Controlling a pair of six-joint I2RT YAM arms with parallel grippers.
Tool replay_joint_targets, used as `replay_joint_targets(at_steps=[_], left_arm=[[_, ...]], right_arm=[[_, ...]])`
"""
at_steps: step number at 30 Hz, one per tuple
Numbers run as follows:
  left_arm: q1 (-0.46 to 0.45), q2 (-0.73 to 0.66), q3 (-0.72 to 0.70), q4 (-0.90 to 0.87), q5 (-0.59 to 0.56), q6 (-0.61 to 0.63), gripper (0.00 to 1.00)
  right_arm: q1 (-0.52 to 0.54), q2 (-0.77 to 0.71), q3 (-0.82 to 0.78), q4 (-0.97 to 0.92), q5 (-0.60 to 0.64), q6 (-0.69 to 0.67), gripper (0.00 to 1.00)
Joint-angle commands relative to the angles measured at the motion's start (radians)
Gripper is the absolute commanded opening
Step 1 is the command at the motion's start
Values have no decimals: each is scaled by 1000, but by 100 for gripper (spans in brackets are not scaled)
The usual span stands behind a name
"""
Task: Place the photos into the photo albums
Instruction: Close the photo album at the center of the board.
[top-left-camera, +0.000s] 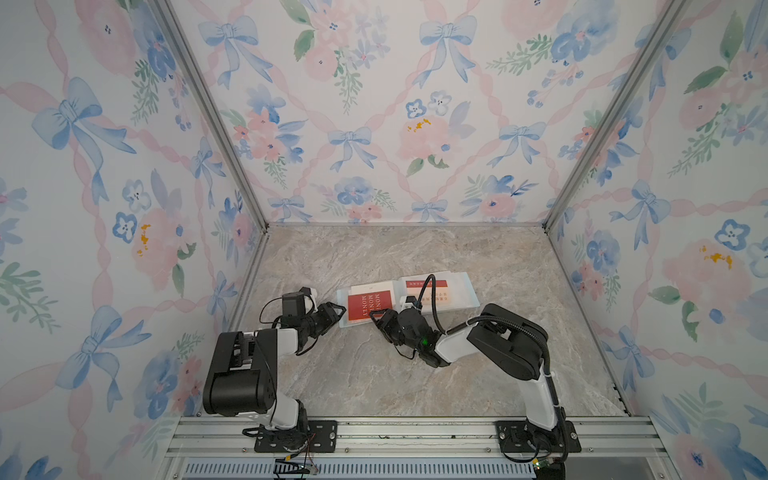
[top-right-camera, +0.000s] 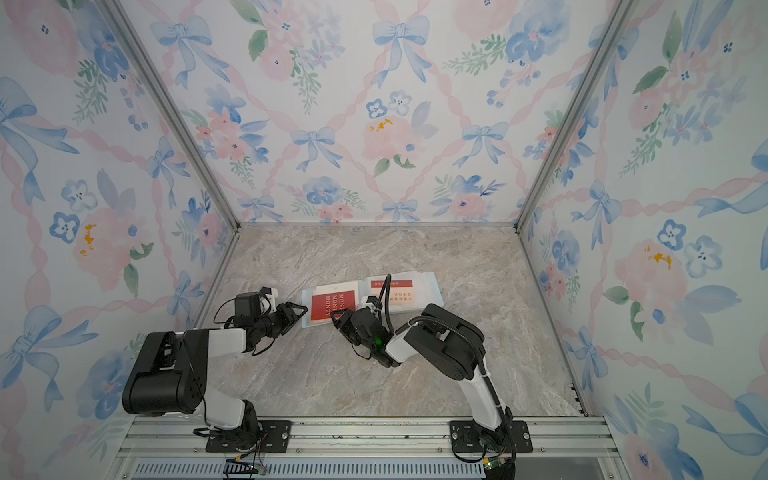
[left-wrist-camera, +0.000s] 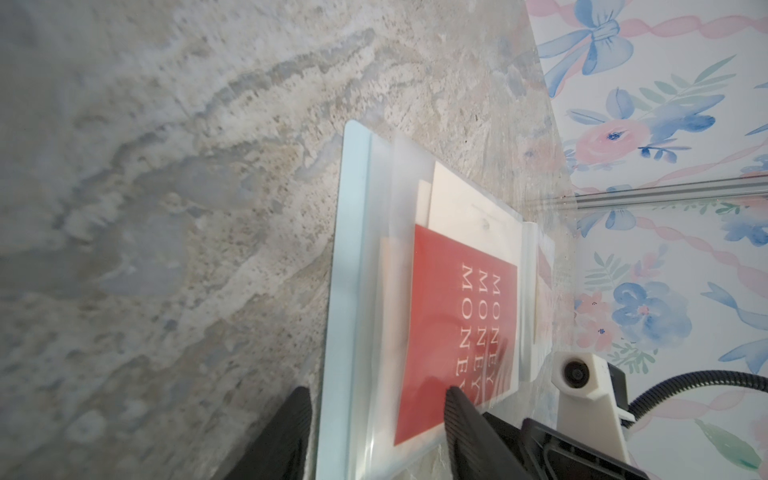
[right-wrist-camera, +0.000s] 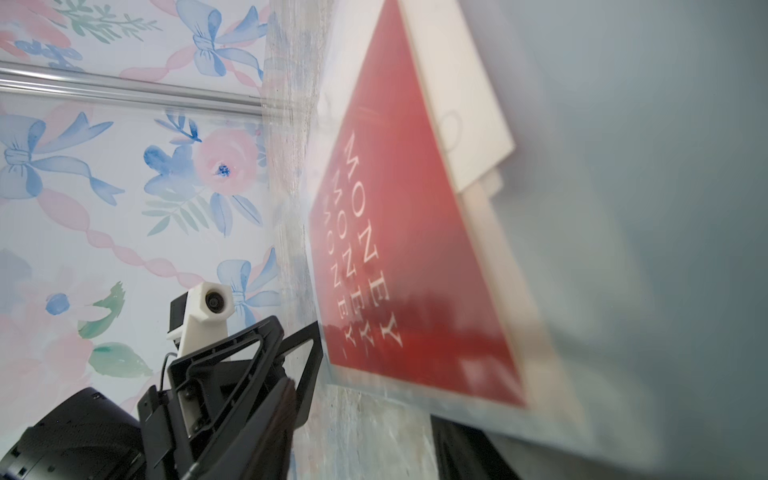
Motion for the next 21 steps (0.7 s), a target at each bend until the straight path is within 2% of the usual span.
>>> replay_joint_targets(at_steps=[1, 5, 12, 17, 21], left_arm=[[-1, -12, -26, -69, -33, -18, 55], [-4, -26, -18, -69, -34, -29, 55], [-9, -153, -26, -97, -110, -27, 56], [8, -185, -31, -110, -103, -36, 56], [62, -214, -53, -111, -96, -45, 56]], right_arm=[[19, 73, 18, -11, 58, 34, 52], [21, 110, 23, 43, 79, 65, 51], [16, 174, 83, 189, 58, 72, 48], [13, 160, 79, 271, 64, 52, 47], [9, 119, 46, 294, 64, 32, 47]])
